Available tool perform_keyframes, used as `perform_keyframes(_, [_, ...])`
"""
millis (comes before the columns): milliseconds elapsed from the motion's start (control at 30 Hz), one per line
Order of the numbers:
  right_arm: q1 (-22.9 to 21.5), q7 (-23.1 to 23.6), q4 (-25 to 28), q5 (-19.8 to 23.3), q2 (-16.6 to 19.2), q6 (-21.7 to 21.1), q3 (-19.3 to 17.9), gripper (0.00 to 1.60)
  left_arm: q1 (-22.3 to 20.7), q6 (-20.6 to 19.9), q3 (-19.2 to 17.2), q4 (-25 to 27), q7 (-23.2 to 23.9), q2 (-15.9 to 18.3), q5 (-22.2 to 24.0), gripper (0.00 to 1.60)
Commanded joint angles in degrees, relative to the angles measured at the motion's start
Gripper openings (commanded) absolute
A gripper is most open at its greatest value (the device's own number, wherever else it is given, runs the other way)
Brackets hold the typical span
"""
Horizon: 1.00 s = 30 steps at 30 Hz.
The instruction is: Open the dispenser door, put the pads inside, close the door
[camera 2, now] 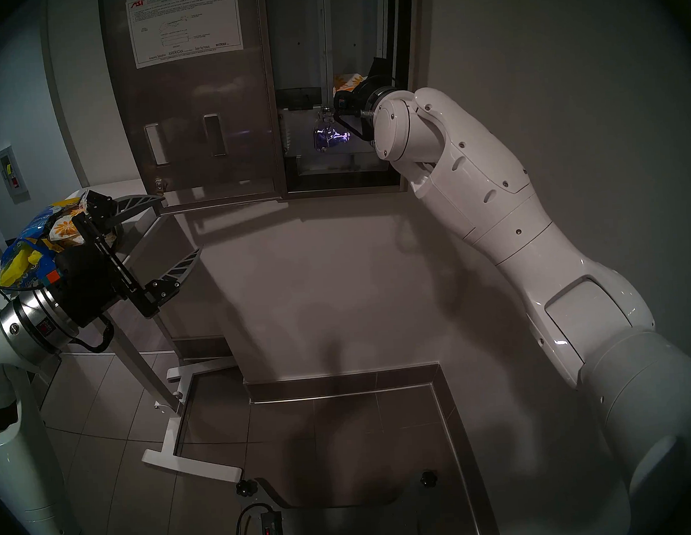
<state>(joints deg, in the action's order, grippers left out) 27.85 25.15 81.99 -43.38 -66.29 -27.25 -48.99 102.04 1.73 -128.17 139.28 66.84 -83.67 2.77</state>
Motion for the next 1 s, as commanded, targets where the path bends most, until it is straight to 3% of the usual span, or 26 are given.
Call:
perform_keyframes(0, [-3.97,-0.14,-0.36,-1.2,-0.82,-0.29,-0.64,0.0,-0.87,-0.13,0.07,0.72,-0.19,0.14,0.56,1.6])
perform_keyframes(567, [-3.95,0.83,-0.21,-1.73,-1.4,-1.4,-0.71,0.0,-0.89,-0.14,0.06,0.72,-0.17,0.13,0.57,1.6])
perform_keyframes(600, [-3.95,0.91,-0.16,-1.74,-1.41,-1.45,-0.71,0.33,-0.89,-0.14,0.06,0.72,-0.17,0.13,0.57,1.6])
perform_keyframes(667, [-3.92,1.04,-0.02,-1.76,-1.4,-1.56,-0.72,0.65,-0.89,-0.14,0.06,0.72,-0.16,0.13,0.57,1.6])
perform_keyframes(967, [-3.68,1.45,0.61,-1.84,-1.25,-1.9,-0.72,0.97,-0.91,-0.16,0.05,0.72,-0.15,0.13,0.59,1.6])
